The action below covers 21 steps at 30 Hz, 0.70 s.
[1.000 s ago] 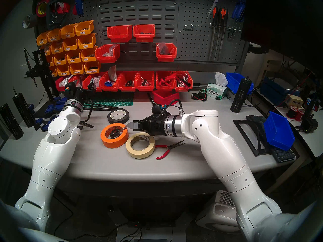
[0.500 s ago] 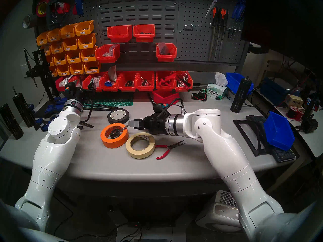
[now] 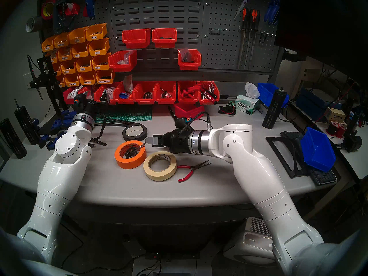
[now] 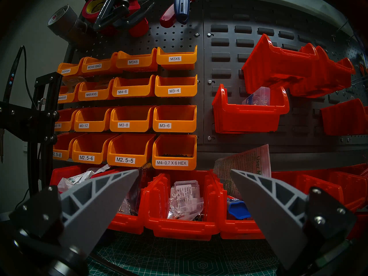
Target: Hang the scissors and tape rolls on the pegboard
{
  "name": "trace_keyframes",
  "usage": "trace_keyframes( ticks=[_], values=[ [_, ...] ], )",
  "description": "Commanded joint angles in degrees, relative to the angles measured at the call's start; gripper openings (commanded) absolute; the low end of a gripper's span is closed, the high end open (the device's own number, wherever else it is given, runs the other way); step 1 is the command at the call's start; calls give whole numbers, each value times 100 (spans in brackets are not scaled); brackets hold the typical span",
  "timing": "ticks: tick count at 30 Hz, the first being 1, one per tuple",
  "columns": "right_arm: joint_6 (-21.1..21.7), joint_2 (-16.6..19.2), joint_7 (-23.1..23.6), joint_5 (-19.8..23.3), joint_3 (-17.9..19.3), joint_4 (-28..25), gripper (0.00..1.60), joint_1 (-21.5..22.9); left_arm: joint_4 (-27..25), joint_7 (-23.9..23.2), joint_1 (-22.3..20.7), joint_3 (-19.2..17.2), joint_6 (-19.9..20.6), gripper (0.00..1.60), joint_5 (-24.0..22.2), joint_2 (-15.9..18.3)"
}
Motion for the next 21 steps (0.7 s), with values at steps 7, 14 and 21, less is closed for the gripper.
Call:
trace_keyframes(
  ticks=[7,14,21],
  values=[
    [-185,-22,13,28,162,-294,160,-111,-163,0,-173,-47,-66,160,-6,1],
    [-198,-28,9,21,171,-305,160,-128,-163,0,-173,-47,-66,160,-6,1],
    [-204,-30,8,18,174,-310,160,-135,-163,0,-173,-47,-66,160,-6,1]
  ],
)
